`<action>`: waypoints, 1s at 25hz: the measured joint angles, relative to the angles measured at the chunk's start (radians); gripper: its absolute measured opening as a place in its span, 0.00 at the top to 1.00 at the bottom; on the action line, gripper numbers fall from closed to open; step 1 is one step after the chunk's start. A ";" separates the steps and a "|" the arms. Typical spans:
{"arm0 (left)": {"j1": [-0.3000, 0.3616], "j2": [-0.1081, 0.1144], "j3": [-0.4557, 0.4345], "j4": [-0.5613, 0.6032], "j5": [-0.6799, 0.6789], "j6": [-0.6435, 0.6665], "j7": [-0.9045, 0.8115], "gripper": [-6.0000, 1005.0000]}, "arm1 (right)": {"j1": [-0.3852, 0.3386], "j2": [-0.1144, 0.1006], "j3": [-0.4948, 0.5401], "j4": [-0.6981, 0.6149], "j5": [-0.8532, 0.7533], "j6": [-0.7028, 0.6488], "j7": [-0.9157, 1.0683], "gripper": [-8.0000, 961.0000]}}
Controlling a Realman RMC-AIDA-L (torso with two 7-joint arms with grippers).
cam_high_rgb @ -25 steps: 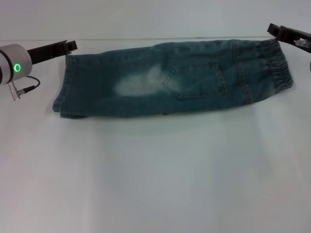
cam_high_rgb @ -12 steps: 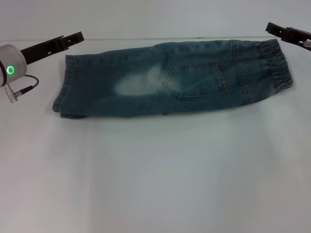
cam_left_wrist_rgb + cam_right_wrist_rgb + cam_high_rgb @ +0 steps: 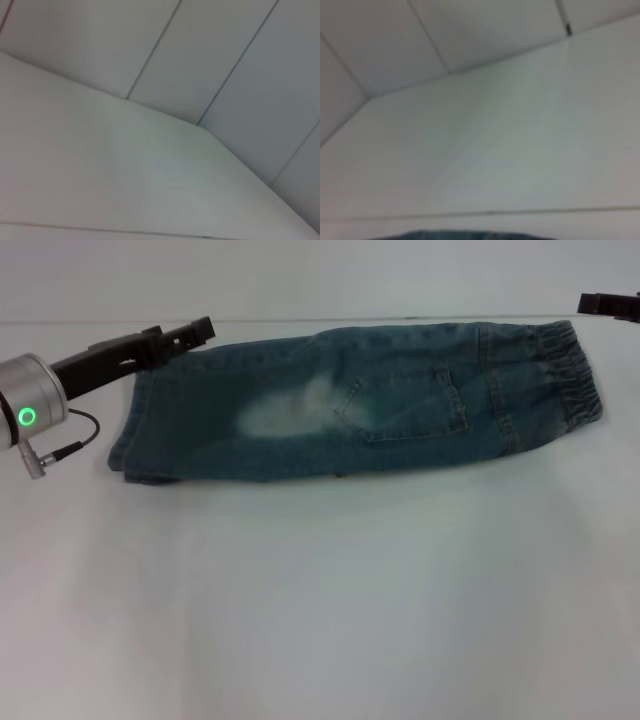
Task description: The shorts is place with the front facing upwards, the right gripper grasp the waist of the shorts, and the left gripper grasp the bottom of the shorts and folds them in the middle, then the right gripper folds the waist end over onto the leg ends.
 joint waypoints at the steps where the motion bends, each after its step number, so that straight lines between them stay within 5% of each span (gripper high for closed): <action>1: 0.001 -0.001 0.003 -0.002 0.000 0.005 0.001 0.07 | 0.006 -0.010 -0.005 -0.036 -0.058 -0.039 0.059 0.22; 5: 0.004 -0.009 0.020 -0.004 0.001 0.010 0.001 0.07 | 0.042 -0.027 -0.022 -0.176 -0.260 -0.196 0.258 0.22; 10: 0.004 -0.013 0.046 -0.004 0.001 0.010 0.002 0.07 | 0.119 -0.021 -0.020 -0.267 -0.477 -0.331 0.394 0.22; 15: 0.005 -0.015 0.047 -0.004 0.000 0.012 0.002 0.07 | 0.170 0.004 -0.022 -0.261 -0.680 -0.305 0.485 0.22; 25: 0.011 -0.020 0.057 -0.011 -0.001 0.039 0.004 0.07 | 0.162 0.009 -0.030 -0.182 -0.742 -0.204 0.523 0.22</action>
